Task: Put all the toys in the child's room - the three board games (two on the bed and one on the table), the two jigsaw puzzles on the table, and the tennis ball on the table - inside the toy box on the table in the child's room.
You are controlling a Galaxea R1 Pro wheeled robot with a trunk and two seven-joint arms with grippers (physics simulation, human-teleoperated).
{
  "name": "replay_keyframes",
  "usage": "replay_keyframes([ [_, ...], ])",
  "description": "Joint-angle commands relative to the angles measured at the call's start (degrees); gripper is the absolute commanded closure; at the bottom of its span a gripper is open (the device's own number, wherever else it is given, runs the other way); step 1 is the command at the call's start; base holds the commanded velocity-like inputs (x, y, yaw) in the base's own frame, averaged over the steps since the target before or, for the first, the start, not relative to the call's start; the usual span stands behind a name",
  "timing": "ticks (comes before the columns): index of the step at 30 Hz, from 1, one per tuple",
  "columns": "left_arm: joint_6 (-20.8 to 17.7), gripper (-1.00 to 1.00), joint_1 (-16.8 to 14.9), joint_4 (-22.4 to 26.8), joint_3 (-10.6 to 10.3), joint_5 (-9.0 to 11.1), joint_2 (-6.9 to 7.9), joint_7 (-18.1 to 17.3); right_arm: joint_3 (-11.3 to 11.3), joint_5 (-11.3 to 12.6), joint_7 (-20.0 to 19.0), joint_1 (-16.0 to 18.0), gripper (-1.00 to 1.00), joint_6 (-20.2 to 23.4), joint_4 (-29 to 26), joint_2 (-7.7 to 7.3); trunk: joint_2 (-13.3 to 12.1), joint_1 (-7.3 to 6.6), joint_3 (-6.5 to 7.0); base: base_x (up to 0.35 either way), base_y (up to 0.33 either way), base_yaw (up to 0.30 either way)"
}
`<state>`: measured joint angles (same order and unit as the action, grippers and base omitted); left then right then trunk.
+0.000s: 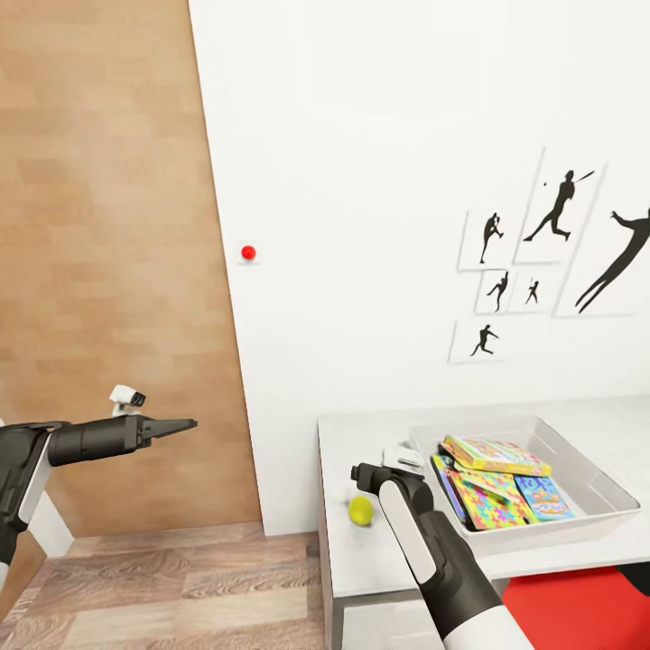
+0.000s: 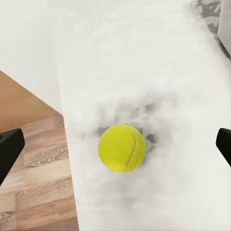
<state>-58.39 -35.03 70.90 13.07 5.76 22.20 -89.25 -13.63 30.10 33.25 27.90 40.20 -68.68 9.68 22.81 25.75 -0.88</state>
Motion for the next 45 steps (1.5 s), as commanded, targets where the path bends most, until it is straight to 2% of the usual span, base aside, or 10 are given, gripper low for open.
replay_keyframes([
  [1,-0.6,-1.00,0.0,0.0,0.0,0.0,0.02,-0.3,-0.1,0.6,0.6,0.1,-1.00,0.1,-0.1,-0.01,0.1,0.03,-0.19,0.000,0.000,0.000],
  [13,-0.6,-1.00,0.0,0.0,-0.2,0.0,0.39,-0.7,-0.1,0.5,0.6,0.1,-1.00,0.0,-0.1,-0.01,0.1,0.03,-1.20,0.000,0.000,0.000],
  [22,-0.1,-1.00,0.0,0.0,-0.1,0.0,0.12,-0.7,-1.9,0.6,0.6,0.1,-1.00,-0.3,-0.1,-0.01,0.1,0.03,-1.25,0.001,0.000,0.000],
  [35,0.0,-1.00,0.0,0.0,0.0,0.0,0.13,-0.7,-2.1,0.6,0.5,0.1,-1.00,-1.5,0.1,-0.04,0.1,0.03,-1.25,0.171,0.036,0.000],
  [45,0.0,-1.00,0.0,0.0,0.0,0.0,0.13,-0.7,-2.1,0.7,0.5,1.8,-1.00,-0.9,5.5,0.07,0.1,0.03,-1.25,0.025,0.002,0.000],
])
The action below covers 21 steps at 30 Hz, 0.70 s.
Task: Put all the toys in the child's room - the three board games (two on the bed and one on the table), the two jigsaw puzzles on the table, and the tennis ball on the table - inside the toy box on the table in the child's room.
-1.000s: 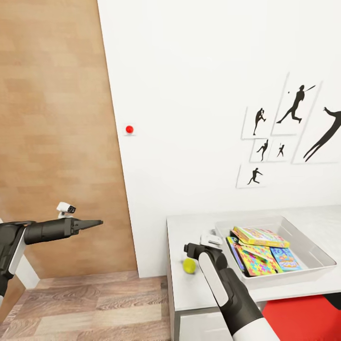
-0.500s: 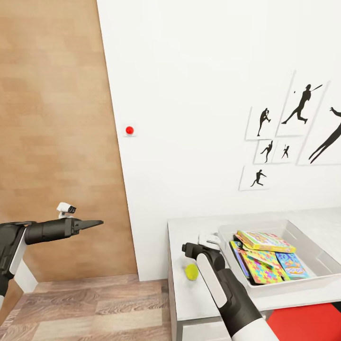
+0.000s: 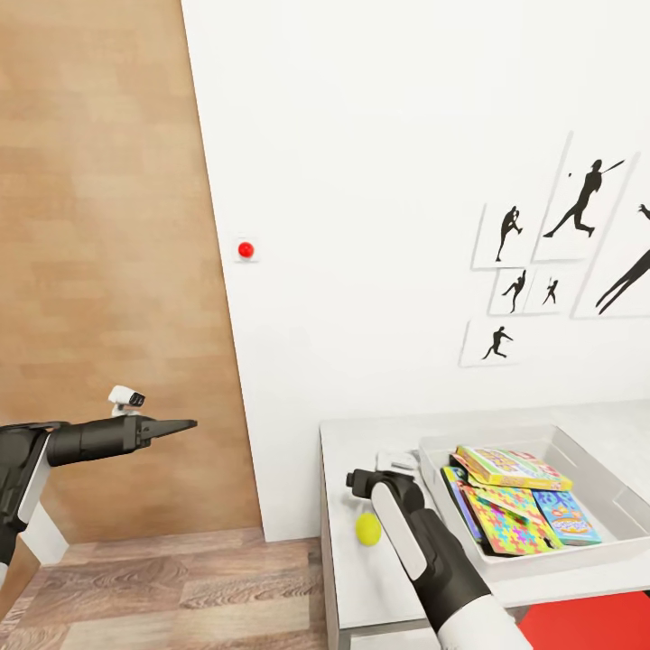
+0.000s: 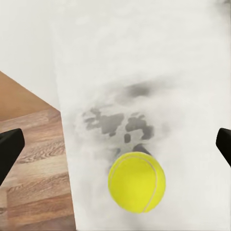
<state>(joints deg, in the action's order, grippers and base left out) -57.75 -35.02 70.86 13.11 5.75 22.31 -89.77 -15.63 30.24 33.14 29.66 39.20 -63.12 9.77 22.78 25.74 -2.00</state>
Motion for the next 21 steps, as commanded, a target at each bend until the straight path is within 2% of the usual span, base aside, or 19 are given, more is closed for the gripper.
replay_keyframes([
  [1,-0.6,-1.00,0.0,0.0,0.0,0.0,0.02,-0.2,-0.1,0.6,0.6,0.2,-1.00,0.1,0.2,-0.01,0.1,0.04,-0.14,0.002,0.000,0.000],
  [7,-0.6,-1.00,0.0,0.0,0.0,0.0,0.02,-0.2,-0.1,0.6,0.6,1.3,-1.00,0.2,2.4,0.23,0.1,0.04,-0.14,0.000,0.000,0.000],
  [15,-0.6,-1.00,0.0,0.0,0.0,0.0,0.06,-0.2,0.0,0.5,0.6,5.0,-1.00,-0.1,11.5,0.23,0.1,0.04,-0.14,0.000,0.000,0.000],
  [21,-0.6,-1.00,0.0,0.0,0.1,0.0,0.07,-0.2,0.0,0.5,0.6,5.6,-1.00,-0.2,13.1,0.23,0.1,0.04,-0.14,0.000,0.000,0.000],
])
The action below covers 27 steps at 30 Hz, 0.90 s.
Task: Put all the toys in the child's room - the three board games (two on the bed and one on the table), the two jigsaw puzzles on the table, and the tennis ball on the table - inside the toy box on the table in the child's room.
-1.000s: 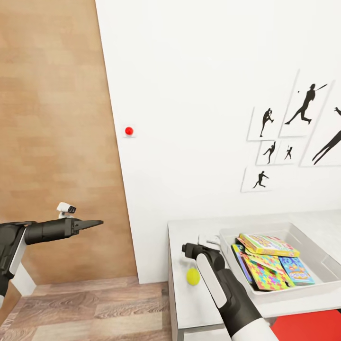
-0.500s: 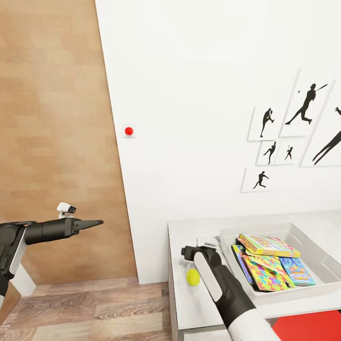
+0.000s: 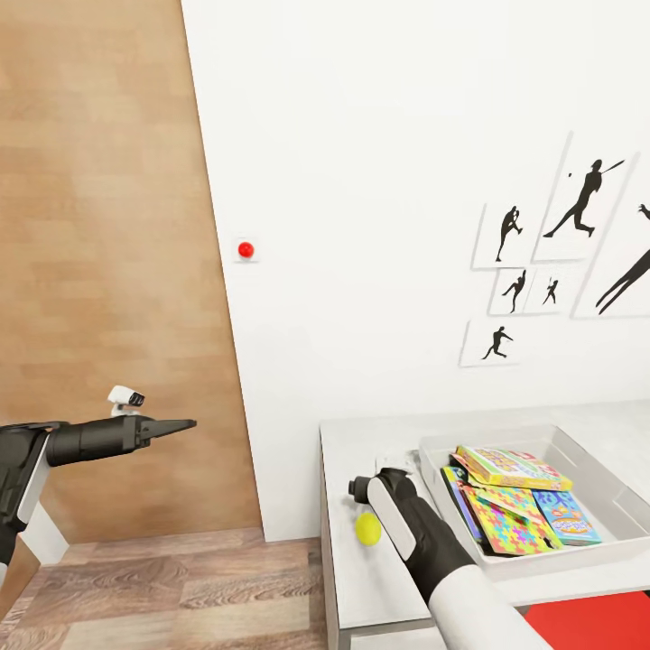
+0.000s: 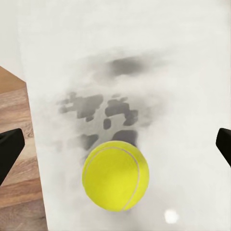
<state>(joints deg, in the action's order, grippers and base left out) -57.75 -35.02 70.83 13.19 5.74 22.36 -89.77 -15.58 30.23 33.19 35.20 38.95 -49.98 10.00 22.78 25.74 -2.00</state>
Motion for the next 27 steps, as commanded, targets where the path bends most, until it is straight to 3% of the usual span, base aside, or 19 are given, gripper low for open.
replay_keyframes([
  [1,-0.6,-1.00,0.0,0.0,0.0,0.0,0.04,-0.2,-0.1,0.5,0.6,0.1,-1.00,0.1,0.1,0.00,0.1,0.04,-0.14,0.000,0.000,0.000],
  [27,-0.5,-1.00,0.0,0.0,0.0,0.0,0.01,-0.2,-0.1,0.5,0.5,0.4,-1.00,0.2,1.7,0.00,0.1,0.04,-0.37,0.000,0.029,0.000],
])
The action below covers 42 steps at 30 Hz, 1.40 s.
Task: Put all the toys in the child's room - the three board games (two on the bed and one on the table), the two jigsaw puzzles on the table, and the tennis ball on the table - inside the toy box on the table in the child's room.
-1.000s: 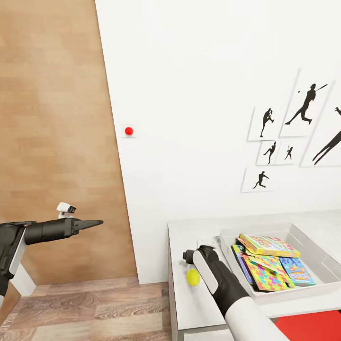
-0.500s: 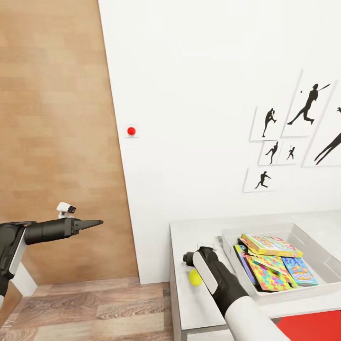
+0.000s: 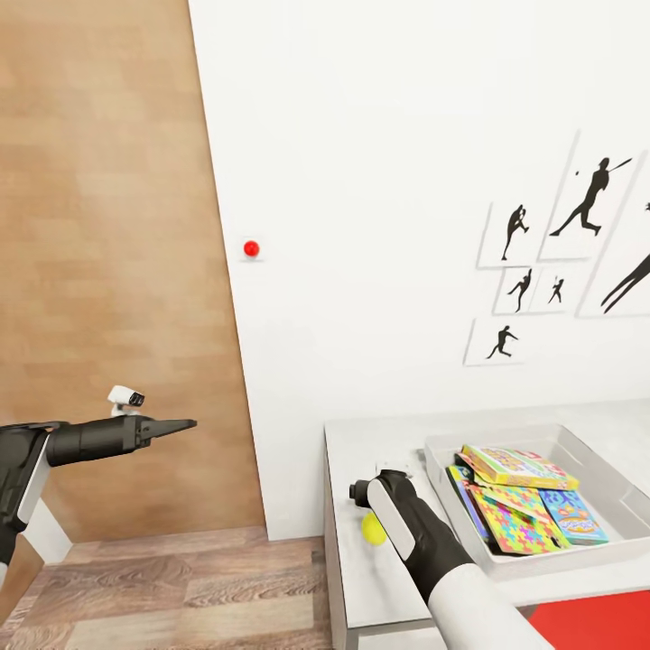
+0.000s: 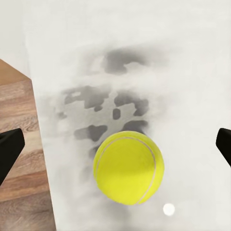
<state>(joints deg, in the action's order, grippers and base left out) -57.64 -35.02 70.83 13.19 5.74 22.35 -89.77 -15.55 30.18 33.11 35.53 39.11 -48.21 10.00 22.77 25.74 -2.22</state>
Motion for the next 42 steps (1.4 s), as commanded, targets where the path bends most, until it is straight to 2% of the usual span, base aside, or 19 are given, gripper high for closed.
replay_keyframes([
  [1,-0.6,-1.00,0.0,0.0,0.0,0.0,0.02,-0.2,-0.1,0.5,0.6,0.1,-1.00,0.1,0.0,0.00,0.1,0.04,-0.23,0.000,0.000,0.000],
  [42,-0.5,-1.00,0.0,0.0,0.0,0.0,-0.19,-0.2,-0.1,0.5,0.5,0.1,-1.00,0.3,0.0,0.00,0.1,0.04,-4.03,-0.006,0.000,0.000],
])
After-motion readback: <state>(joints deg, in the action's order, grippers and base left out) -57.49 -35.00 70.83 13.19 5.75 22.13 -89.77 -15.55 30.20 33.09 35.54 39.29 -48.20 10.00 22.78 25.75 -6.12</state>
